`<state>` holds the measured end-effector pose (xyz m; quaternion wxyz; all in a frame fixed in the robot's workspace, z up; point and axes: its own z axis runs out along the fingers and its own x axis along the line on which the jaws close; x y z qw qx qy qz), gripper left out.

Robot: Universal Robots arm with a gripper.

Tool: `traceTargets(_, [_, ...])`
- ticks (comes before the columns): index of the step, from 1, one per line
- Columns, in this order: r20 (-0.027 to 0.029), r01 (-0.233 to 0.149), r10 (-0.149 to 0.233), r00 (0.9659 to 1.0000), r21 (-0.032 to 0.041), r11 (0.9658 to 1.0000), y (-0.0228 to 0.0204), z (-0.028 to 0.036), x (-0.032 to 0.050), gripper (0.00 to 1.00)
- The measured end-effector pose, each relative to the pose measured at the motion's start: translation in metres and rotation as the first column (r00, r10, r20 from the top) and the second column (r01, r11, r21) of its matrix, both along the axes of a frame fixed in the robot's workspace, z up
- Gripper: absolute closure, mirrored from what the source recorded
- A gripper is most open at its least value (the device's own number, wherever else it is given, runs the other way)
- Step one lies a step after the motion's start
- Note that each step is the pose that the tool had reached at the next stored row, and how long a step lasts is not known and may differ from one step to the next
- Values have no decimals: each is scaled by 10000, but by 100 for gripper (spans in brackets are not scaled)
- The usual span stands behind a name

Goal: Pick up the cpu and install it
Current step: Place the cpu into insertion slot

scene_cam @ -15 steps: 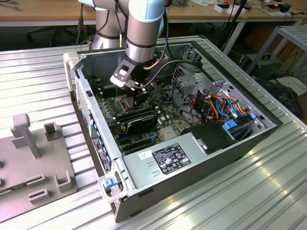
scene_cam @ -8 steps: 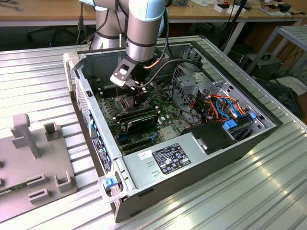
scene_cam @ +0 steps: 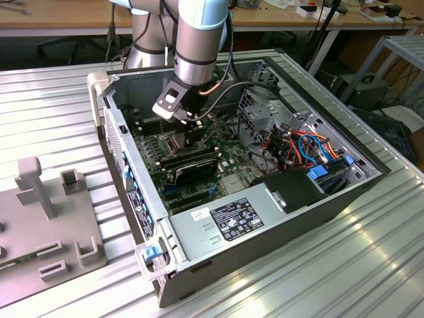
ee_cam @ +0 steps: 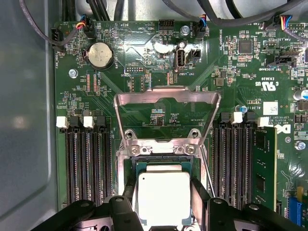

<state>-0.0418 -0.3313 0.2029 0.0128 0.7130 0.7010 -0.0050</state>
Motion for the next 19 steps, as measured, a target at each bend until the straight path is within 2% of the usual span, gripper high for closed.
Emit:
traceTargets(7, [0, -10, 10, 10000, -1, 10000, 1, 0, 1, 46])
traceTargets(15, [9, -191, 191, 9998, 1, 9998, 2, 0, 0, 46])
traceTargets(17, [38, -218, 218, 9998, 0, 9998, 2, 1, -3, 46])
traceTargets(19, [153, -264, 264, 9995, 3, 9997, 1, 0, -15, 46])
